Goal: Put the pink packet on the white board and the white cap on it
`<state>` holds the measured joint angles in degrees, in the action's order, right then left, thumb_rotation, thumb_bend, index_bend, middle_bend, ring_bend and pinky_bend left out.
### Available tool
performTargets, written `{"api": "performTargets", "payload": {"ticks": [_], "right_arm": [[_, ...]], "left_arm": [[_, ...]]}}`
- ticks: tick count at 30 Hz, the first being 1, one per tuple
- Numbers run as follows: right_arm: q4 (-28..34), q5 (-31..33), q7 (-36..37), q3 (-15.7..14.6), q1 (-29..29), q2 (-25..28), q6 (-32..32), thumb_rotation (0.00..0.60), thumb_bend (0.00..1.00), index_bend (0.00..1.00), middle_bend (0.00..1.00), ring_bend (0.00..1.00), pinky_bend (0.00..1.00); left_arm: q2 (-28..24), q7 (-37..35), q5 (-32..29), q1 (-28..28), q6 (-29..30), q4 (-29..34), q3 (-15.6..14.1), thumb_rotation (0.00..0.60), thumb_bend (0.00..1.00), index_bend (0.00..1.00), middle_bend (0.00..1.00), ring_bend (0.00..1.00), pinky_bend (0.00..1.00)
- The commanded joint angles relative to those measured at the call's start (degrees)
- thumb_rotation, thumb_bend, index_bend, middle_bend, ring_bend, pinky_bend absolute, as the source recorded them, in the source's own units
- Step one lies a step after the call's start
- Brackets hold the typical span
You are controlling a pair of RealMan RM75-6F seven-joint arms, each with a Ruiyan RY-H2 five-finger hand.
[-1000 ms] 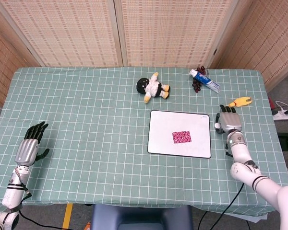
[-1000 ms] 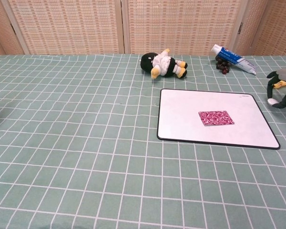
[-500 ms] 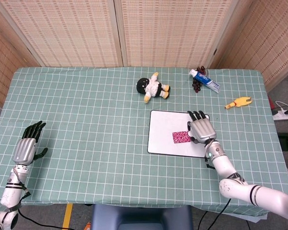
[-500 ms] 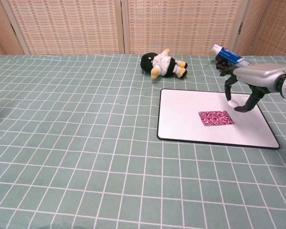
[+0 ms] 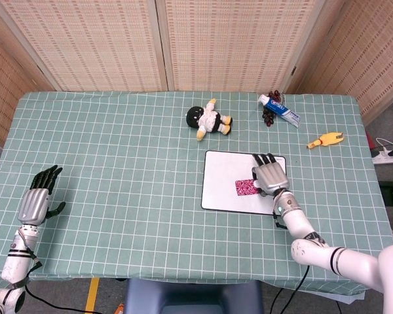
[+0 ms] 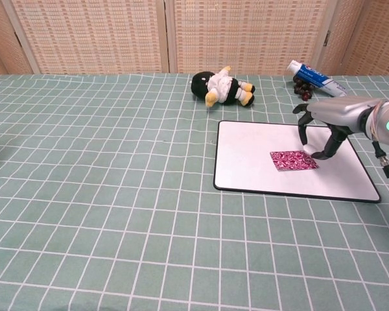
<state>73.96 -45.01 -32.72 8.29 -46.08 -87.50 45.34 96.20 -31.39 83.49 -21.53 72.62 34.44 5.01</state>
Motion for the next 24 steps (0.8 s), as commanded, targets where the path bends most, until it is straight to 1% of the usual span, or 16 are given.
{"api": "performTargets", "payload": {"ticks": [1,11,20,22,24], "right_arm": [[-0.07,0.23,0.3,0.04,-0.31,-0.06,-0.2,0.6,0.37,0.54,0.0,0.0,0.0],[0.42,0.94,-0.05,-0.88,-1.37,-0.54,-0.2,0.6,0.37,0.54,0.0,0.0,0.0],[-0.78,1.77,0.02,-1.38,-2.24,-1.57,-0.61,0.6,0.37,0.52,0.0,0.0,0.0],[-1.23,1.82,0.05,-1.58,-2.4,-1.79,-0.88,0.6,0.36,0.49,0.0,0.0,0.0],[-1.55,2.03,0.15,-1.75,-2.58,-1.88,-1.33,0.6,0.28,0.44,0.0,0.0,0.0]], "left_arm": [[-0.04,0.2,0.1,-0.1,-0.31,0.03,-0.18,0.6,0.24,0.0,0.0,0.0,0.0],[-0.04,0.26,0.19,0.03,0.19,0.11,-0.17,0.6,0.24,0.0,0.0,0.0,0.0],[-0.28,-0.06,0.15,0.01,0.15,0.39,-0.1,0.6,0.24,0.0,0.0,0.0,0.0],[-0.34,-0.14,0.14,0.02,0.1,0.46,-0.11,0.6,0.24,0.0,0.0,0.0,0.0],[-0.35,-0.22,0.14,0.02,0.17,0.43,-0.08,0.6,0.24,0.0,0.0,0.0,0.0]]}}
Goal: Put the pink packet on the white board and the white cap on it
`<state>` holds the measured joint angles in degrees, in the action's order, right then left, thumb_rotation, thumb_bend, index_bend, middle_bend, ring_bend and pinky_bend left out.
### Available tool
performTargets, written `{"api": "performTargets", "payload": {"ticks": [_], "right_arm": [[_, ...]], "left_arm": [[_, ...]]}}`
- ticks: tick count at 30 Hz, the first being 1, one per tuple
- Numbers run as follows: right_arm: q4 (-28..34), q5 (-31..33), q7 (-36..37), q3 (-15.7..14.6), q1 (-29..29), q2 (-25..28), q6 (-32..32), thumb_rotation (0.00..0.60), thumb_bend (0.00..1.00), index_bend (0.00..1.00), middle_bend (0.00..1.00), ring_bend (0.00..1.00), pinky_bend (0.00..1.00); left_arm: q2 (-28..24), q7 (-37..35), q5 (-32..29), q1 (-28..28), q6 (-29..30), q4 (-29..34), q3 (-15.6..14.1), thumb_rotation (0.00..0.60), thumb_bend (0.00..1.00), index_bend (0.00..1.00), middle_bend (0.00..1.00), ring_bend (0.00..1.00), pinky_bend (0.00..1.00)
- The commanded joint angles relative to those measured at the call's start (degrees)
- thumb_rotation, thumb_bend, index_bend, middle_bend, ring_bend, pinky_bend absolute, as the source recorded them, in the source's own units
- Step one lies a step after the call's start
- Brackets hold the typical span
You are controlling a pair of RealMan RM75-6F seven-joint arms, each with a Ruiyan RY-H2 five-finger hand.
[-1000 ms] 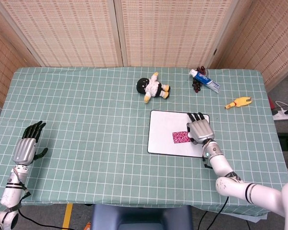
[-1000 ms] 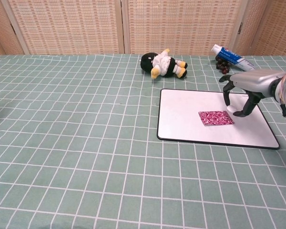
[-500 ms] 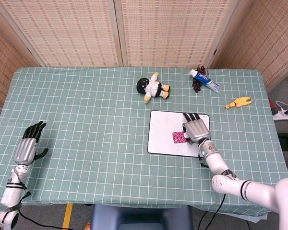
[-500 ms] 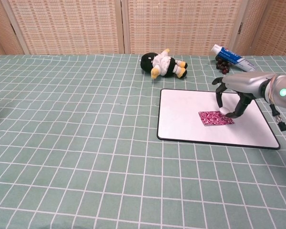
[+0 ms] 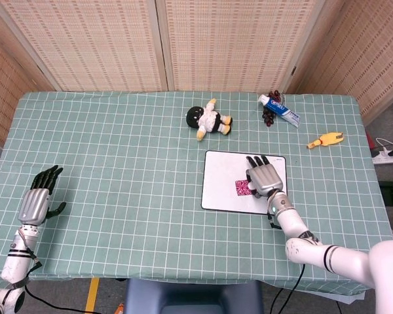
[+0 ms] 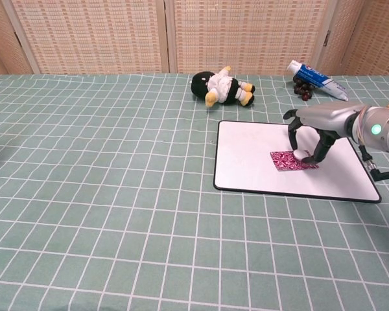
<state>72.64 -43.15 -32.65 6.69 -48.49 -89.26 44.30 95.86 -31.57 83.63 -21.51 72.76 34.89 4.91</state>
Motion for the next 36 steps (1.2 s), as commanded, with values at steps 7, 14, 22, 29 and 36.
{"api": "performTargets", "payload": {"ticks": [7,14,22,29,36], "right_arm": [[-0.27,-0.22,1.07,-0.3,-0.39,0.08,-0.58,0.6,0.12,0.29,0.0,0.0,0.0],[5.28,-2.37,1.75,0.08,0.79,4.48,3.53,0.6,0.12,0.29,0.0,0.0,0.0],[13.9,-10.6,6.99,-2.28,10.21,15.93,17.55,0.6,0.12,0.28,0.0,0.0,0.0],[-11.3,-26.16,40.26,-6.24,25.81,11.32,32.18,0.6,0.07,0.27,0.01,0.0,0.0],[-31.98,-26.78,56.24,-5.33,32.02,3.53,30.73,0.6,0.09,0.29,0.03,0.0,0.0]], "left_arm": [[-0.05,-0.5,0.02,-0.02,-0.12,-0.19,-0.02,0.6,0.24,0.0,0.0,0.0,0.0],[-0.02,-0.46,-0.02,-0.1,0.08,-0.15,0.12,0.6,0.24,0.0,0.0,0.0,0.0],[0.08,-0.43,0.24,-0.04,0.51,-0.18,-0.04,0.6,0.25,0.0,0.0,0.0,0.0],[0.24,-0.04,0.5,0.22,1.55,-0.07,-0.12,0.6,0.24,0.0,0.0,0.0,0.0],[0.72,1.02,0.6,0.25,1.53,-0.73,-0.3,0.6,0.24,0.0,0.0,0.0,0.0]]}}
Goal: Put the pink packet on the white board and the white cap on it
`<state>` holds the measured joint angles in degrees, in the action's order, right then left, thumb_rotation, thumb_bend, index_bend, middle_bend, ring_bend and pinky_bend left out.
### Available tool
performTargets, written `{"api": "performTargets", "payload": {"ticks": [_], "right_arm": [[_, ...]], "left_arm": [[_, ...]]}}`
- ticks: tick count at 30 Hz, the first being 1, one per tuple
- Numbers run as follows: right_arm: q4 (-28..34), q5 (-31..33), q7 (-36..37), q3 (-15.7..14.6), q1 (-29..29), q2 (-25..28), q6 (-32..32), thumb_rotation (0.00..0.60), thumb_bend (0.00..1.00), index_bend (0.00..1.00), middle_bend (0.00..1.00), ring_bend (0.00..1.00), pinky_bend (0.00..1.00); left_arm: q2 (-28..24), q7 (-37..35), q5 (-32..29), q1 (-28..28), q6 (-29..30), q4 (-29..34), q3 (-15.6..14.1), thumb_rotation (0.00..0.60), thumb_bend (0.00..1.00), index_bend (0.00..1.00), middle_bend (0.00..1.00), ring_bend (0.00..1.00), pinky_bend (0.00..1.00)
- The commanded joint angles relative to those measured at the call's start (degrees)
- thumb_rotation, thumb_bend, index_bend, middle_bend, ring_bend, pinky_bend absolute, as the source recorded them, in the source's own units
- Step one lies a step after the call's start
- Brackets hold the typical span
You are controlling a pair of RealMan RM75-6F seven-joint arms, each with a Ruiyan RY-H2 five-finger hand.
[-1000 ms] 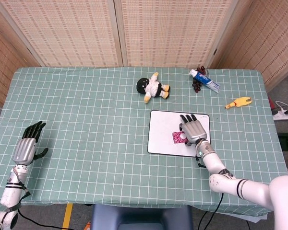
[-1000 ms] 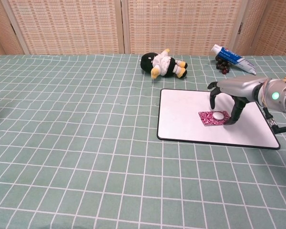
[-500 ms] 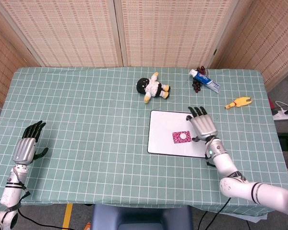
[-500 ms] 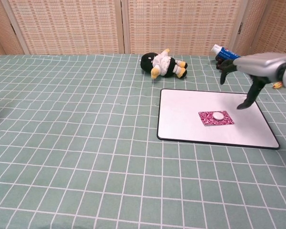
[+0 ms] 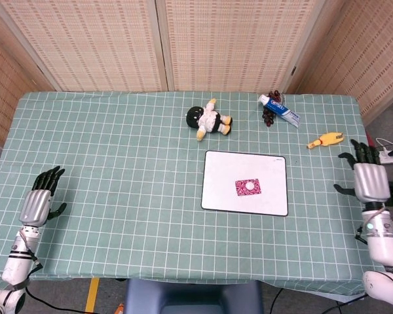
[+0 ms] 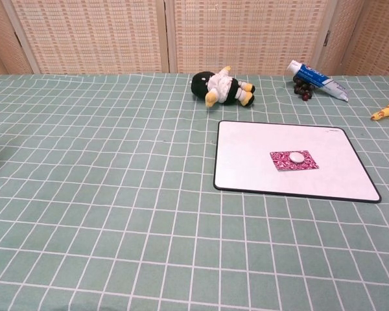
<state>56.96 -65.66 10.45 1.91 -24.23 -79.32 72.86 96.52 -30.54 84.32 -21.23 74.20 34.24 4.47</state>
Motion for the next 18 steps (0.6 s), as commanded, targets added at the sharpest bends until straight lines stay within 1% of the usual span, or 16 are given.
{"api": "performTargets", "payload": {"ticks": [1,2,3,5,7,18], "right_arm": [[-17.96,-4.33,15.29,-0.37,7.84,-7.03,0.66,0.6,0.09,0.28,0.03,0.0,0.0],[-19.47,-4.57,17.71,-0.22,7.7,-7.32,-1.49,0.6,0.09,0.26,0.03,0.0,0.0],[-20.46,-4.88,18.9,-0.03,7.54,-7.43,-2.33,0.6,0.09,0.25,0.03,0.0,0.0],[-22.87,-5.18,19.79,0.94,7.38,-8.35,-2.49,0.6,0.09,0.24,0.03,0.0,0.0],[-23.77,-5.63,21.15,1.68,7.56,-9.07,-2.15,0.6,0.09,0.23,0.03,0.0,0.0],[-26.7,-9.71,22.82,2.63,8.59,-10.65,1.08,0.6,0.1,0.24,0.03,0.0,0.0]], "left_arm": [[0.09,-0.04,-0.16,-0.1,0.12,-0.12,0.26,0.6,0.24,0.0,0.0,0.0,0.0],[0.12,-0.24,-0.21,-0.22,0.06,-0.05,0.37,0.6,0.24,0.0,0.0,0.0,0.0],[0.12,-0.5,-0.19,-0.32,-0.03,0.1,0.38,0.6,0.24,0.0,0.0,0.0,0.0],[0.14,-0.37,0.12,-0.46,-0.06,0.09,0.14,0.6,0.25,0.0,0.0,0.0,0.0],[0.34,0.02,0.36,-0.54,0.05,0.01,-0.05,0.6,0.24,0.0,0.0,0.0,0.0],[0.68,0.58,0.94,-0.76,-0.07,-0.19,-0.63,0.6,0.24,0.0,0.0,0.0,0.0]]}}
